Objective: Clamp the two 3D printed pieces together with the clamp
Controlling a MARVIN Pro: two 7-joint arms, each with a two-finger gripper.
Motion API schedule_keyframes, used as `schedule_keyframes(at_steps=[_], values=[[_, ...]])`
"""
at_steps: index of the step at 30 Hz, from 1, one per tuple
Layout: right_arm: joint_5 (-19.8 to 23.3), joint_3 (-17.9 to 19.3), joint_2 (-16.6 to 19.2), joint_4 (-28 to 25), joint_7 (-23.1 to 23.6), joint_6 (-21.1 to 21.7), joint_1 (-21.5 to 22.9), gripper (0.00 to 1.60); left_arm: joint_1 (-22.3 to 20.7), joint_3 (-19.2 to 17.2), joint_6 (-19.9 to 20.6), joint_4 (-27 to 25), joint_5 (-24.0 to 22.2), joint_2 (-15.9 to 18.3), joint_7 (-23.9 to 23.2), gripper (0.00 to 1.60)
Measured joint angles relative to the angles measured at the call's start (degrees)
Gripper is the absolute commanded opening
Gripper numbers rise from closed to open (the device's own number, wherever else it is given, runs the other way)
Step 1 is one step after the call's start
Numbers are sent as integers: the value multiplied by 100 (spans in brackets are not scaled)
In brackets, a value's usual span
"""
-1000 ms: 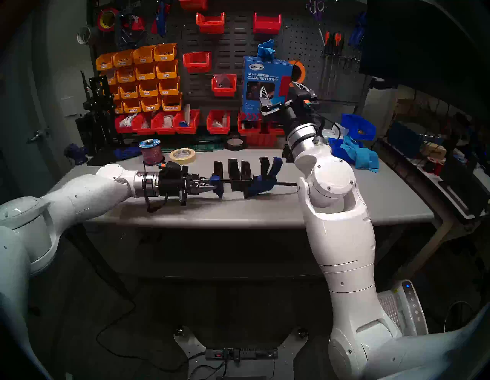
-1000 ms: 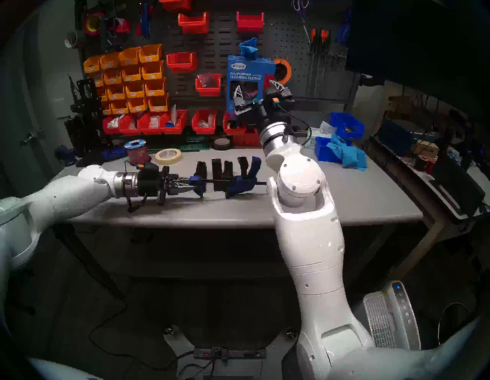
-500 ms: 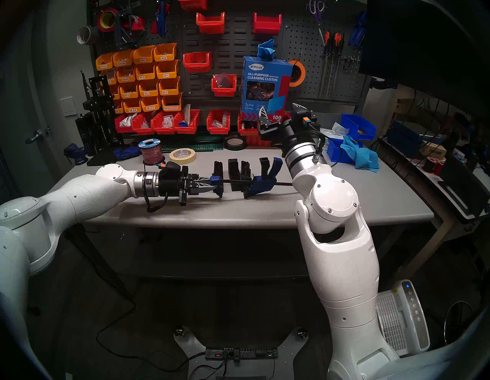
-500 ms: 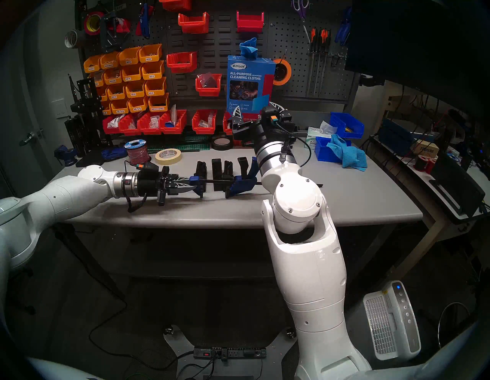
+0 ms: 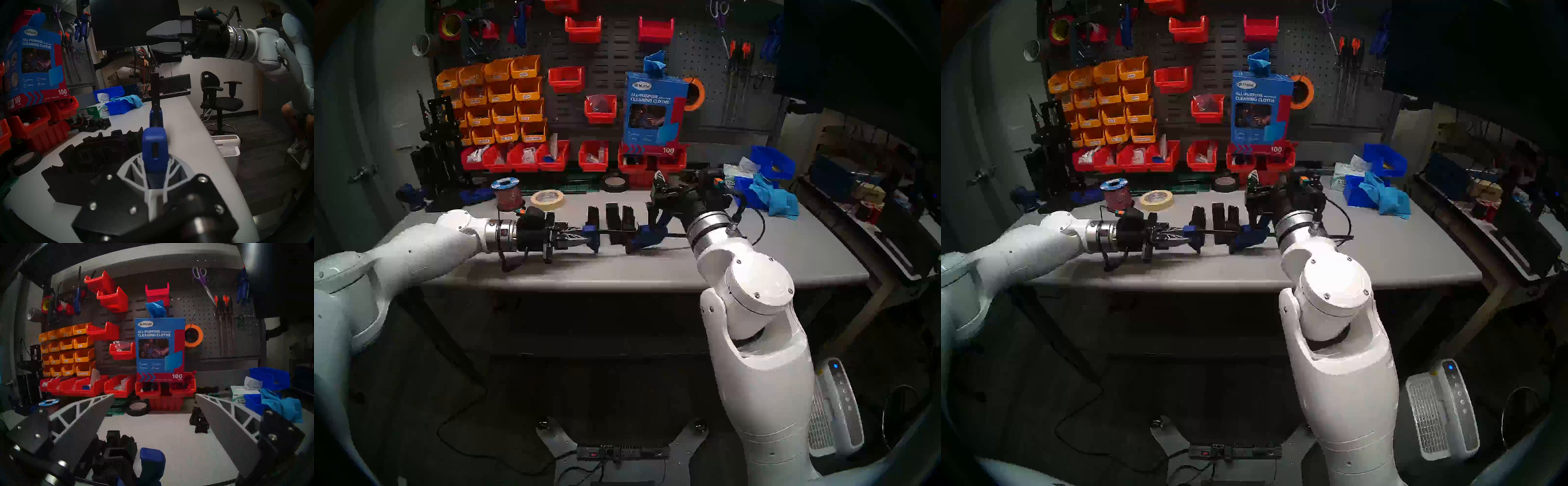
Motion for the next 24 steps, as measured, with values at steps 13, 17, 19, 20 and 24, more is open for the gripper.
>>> schedule_keyframes(at_steps=[13,17,19,20,24], values=[[787,-150,25,-40,-593,454,-37,160,-29,45,29,49,-44,-9,-32,0],[917,-170,-12,66,-675,488,48,160,-37,59,31,71,-60,-20,-36,0],[977,-173,-33,166,-708,492,95,160,-41,69,32,80,-69,-25,-37,0],[992,-174,-38,195,-716,492,108,160,-43,72,32,81,-71,-26,-37,0],[1067,-175,-68,335,-746,485,181,160,-51,88,32,86,-82,-29,-37,0]])
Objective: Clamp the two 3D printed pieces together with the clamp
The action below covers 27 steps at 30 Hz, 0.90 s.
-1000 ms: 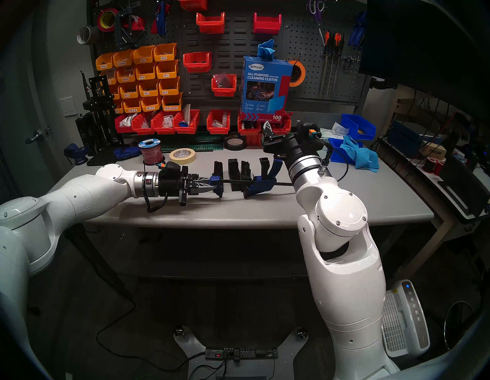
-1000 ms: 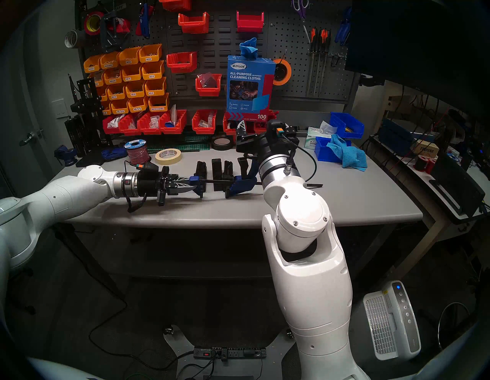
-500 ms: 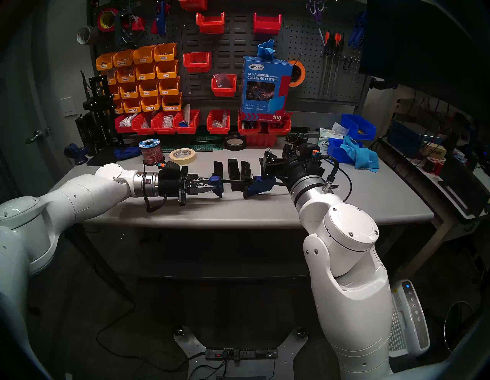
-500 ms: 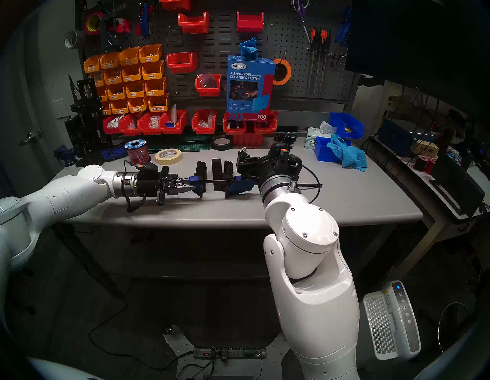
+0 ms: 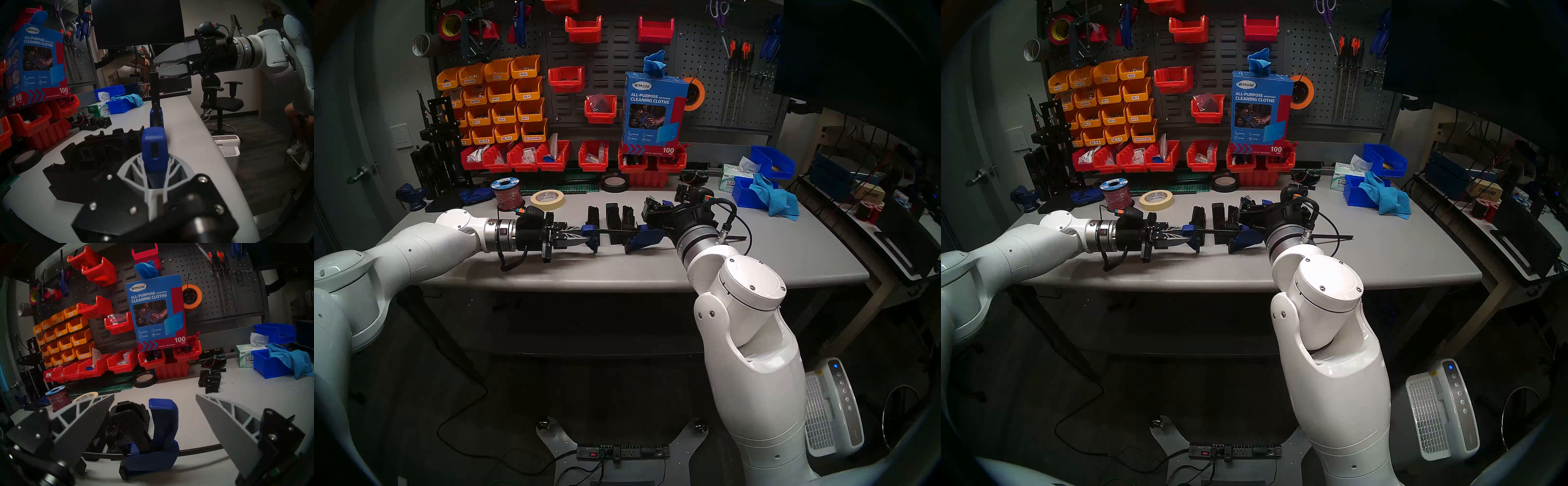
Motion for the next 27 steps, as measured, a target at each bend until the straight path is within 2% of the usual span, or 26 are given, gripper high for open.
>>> schedule_keyframes(at_steps=[18,27], values=[[213,87,-26,195,65,-56,144,160,-32,74,-20,-18,-44,6,15,0],[344,96,-14,545,262,-110,273,160,-49,118,-42,-33,-68,10,35,0]])
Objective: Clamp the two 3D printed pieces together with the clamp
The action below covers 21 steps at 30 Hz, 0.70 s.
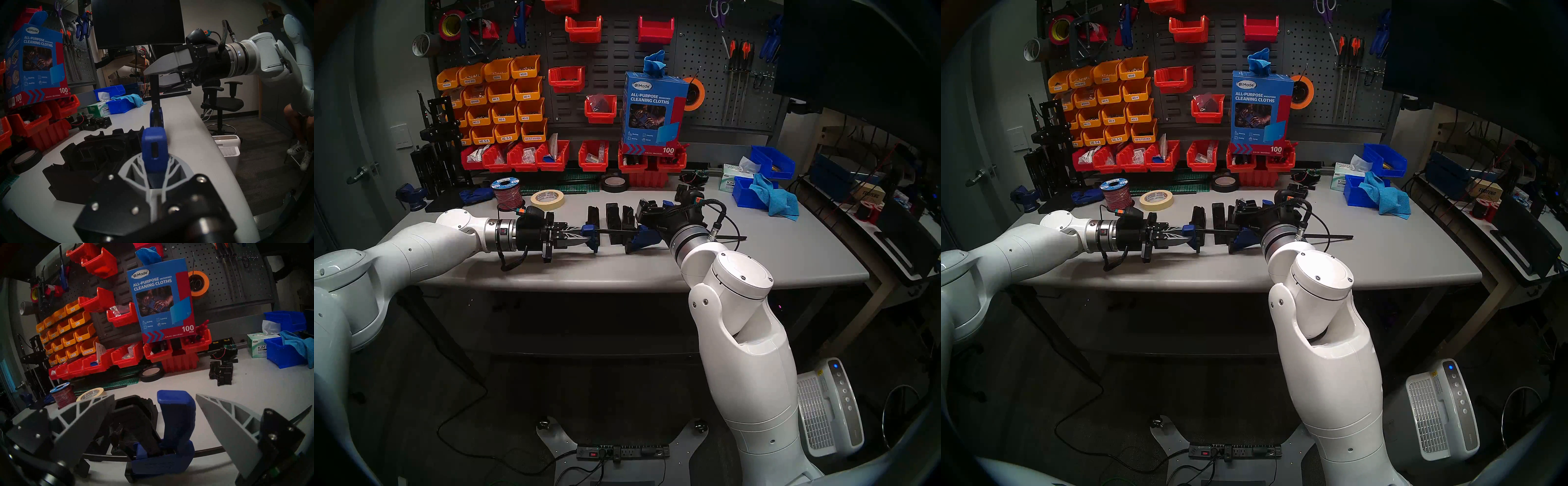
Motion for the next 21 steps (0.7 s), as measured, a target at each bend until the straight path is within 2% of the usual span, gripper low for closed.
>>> schedule_keyframes(at_steps=[10,21], values=[[53,-27,56,109,123,-83,68,160,-16,40,-17,-11,-17,4,18,0],[65,-47,230,-4,199,-47,-28,160,-34,81,-34,-20,-36,10,31,0]])
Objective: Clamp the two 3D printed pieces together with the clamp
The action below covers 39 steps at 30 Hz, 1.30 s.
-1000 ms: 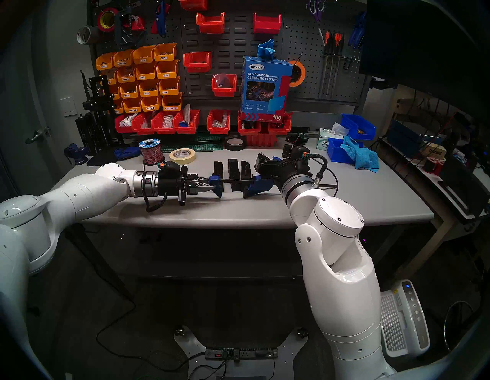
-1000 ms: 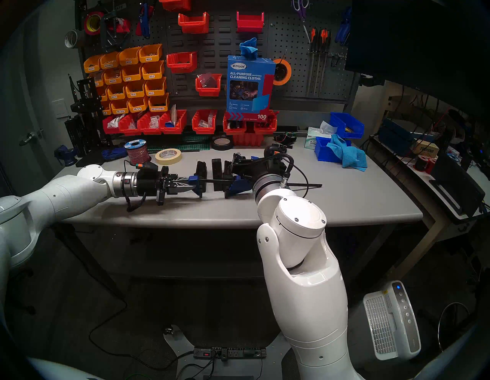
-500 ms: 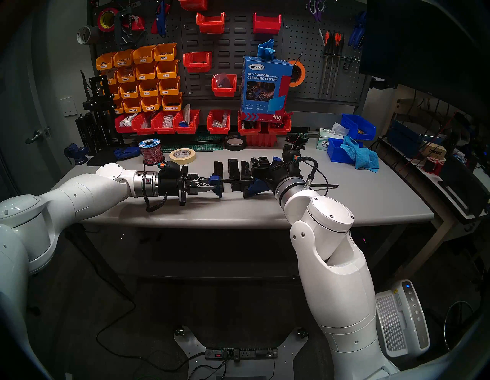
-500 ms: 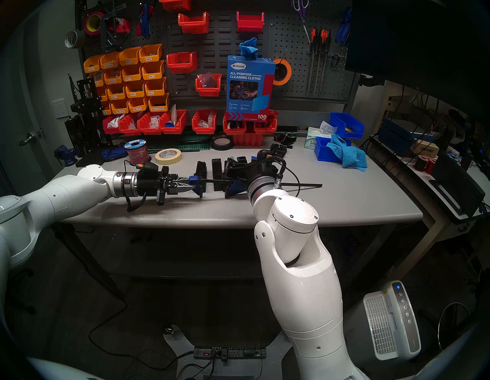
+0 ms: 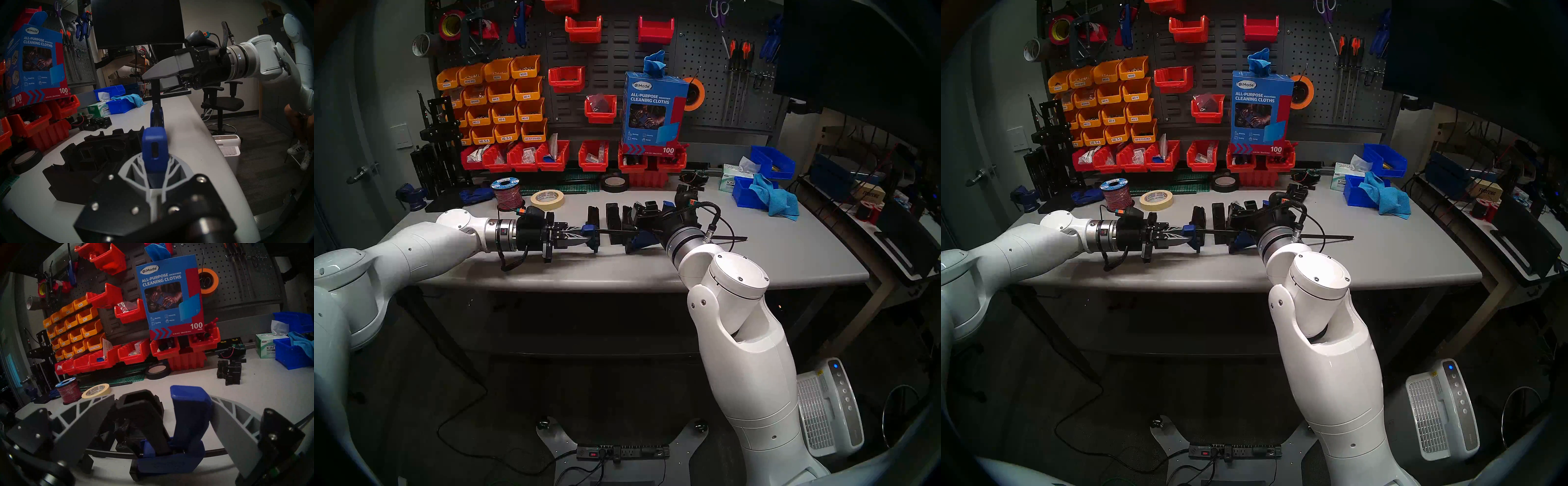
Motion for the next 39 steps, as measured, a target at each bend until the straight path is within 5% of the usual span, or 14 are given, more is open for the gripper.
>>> schedule_keyframes(at_steps=[17,39], values=[[-186,-181,472,-123,186,193,-395,160,-31,69,-27,-26,-22,16,29,0],[-859,-508,715,59,-44,-487,-423,160,-59,135,-47,-24,-61,9,54,0]])
